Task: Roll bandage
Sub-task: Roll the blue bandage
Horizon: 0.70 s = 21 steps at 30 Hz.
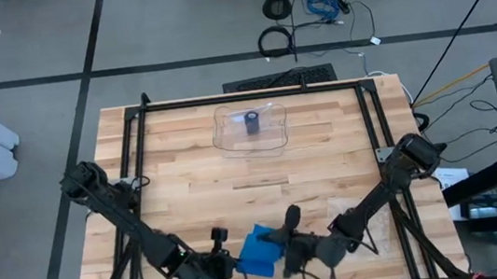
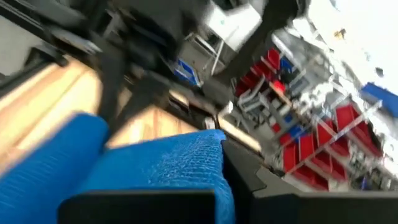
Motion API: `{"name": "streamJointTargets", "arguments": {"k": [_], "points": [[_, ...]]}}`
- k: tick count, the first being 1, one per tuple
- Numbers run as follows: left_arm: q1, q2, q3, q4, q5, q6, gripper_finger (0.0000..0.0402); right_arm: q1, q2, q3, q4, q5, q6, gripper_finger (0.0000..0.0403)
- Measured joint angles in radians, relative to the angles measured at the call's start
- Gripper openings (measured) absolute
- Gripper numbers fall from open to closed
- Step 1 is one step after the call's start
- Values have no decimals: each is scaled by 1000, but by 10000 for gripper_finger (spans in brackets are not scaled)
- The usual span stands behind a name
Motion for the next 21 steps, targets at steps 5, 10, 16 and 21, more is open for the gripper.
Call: {"name": "streamJointTargets", "arguments": {"k": [5,10,16,21], "points": [[19,0,0,0,-10,-24,6,35,0,70,-53,-12,-58,0],[51,0,0,1,-51,-26,6,39,0,132,-201,-84,4,0],[93,0,0,1,-61,-26,6,38,0,146,-288,-135,16,10],[102,0,0,0,-125,-22,6,39,2,146,-371,-179,17,65]]}}
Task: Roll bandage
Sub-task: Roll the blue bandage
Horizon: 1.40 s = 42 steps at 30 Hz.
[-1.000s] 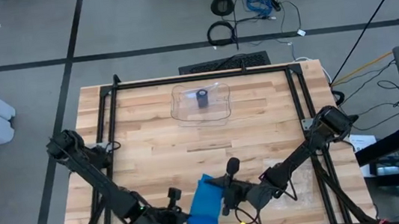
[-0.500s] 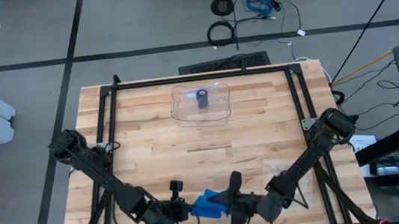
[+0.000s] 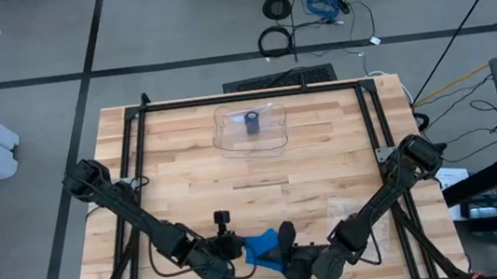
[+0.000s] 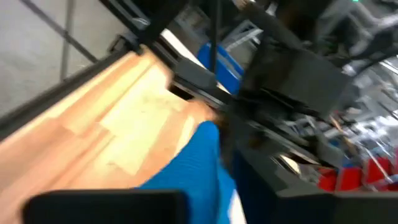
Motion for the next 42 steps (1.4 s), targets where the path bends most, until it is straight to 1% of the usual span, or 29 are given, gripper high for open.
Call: {"name": "streamJointTargets", "arguments": {"k": [4,7,9,11,13,15,16,19,21,23,26,28,30,32,34,36,37,39,42], "points": [[-2,0,0,-3,-75,6,6,4,10,0,-22,-96,25,134],[-9,0,0,-20,-147,7,6,21,12,0,-41,-93,61,182],[-14,0,7,-49,-194,8,6,37,12,0,-50,-32,82,203],[-20,0,10,-39,-241,31,6,52,12,0,-52,29,83,218],[-30,0,10,-21,-299,59,6,59,12,0,-50,60,93,229],[-41,0,10,0,-379,83,6,58,12,0,-49,77,133,236],[-46,0,10,12,-422,91,6,56,12,0,-49,106,153,240],[-59,0,11,45,-544,112,6,51,12,0,-55,267,153,249],[-62,-1,11,62,-591,112,6,50,12,0,-46,368,41,255],[-62,-1,11,64,-613,112,6,50,12,0,5,438,-137,260],[-60,-1,11,66,-632,129,6,47,12,0,118,458,-394,264],[-59,-1,11,65,-673,139,6,46,12,0,170,460,-529,265],[-59,-1,11,66,-725,170,6,49,11,0,169,472,-645,265],[-59,-1,11,78,-788,216,6,53,11,0,131,490,-696,265],[-60,-1,11,111,-855,280,6,53,11,0,94,497,-676,265],[-61,-1,11,163,-916,364,6,52,11,0,47,513,-602,265],[-61,-1,11,190,-935,407,6,52,11,0,16,515,-544,265],[-60,-1,11,244,-941,480,6,50,11,0,-26,530,-412,265],[-54,-1,12,329,-944,571,6,52,11,0,9,613,-147,265]]}}
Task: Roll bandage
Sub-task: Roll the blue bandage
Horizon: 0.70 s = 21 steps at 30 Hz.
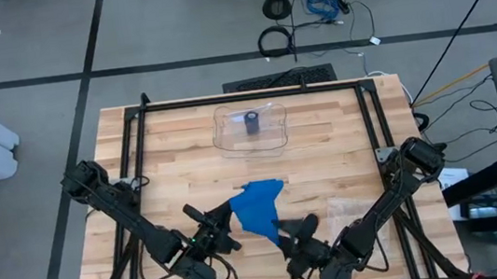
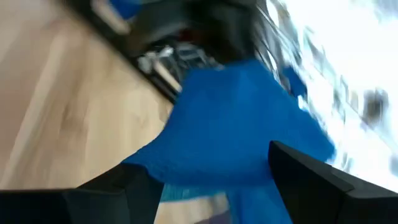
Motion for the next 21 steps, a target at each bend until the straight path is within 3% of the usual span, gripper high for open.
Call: {"name": "streamJointTargets", "arguments": {"k": [4,11,16,21], "points": [[13,0,1,48,-4,102,6,0,0,0,22,215,119,265],[52,0,13,45,-4,186,6,11,-25,1,154,195,15,265],[86,0,13,45,-1,212,6,64,-24,1,71,195,-148,265],[89,-30,13,51,131,134,6,85,-23,0,-21,155,13,264]]}}
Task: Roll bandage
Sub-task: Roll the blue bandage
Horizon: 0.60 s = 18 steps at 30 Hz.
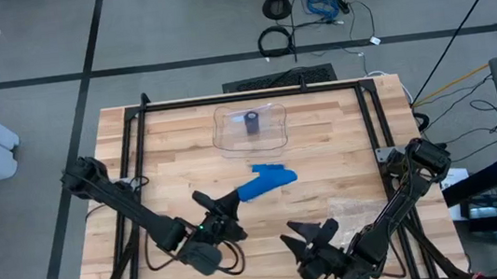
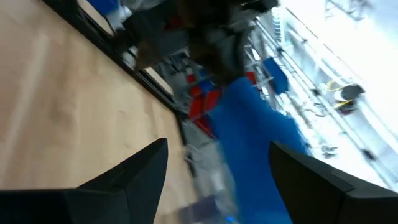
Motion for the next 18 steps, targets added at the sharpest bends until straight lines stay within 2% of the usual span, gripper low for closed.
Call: {"name": "streamJointTargets", "arguments": {"k": [2,7,9,12,15,18], "points": [[-6,-24,0,-3,33,-29,6,-1,0,0,-44,-32,105,264],[-56,-75,0,-19,44,-54,6,-19,0,0,-165,-51,411,264],[-97,-92,0,-52,44,-54,6,-32,0,0,-227,-120,565,263],[-155,-109,0,-109,36,-55,6,-65,0,-2,-327,-284,774,255],[-212,-135,0,-190,25,-89,6,-100,0,-21,-360,-390,886,244],[-254,-169,0,-317,49,-205,6,-122,0,-31,-446,-478,952,233]]}}
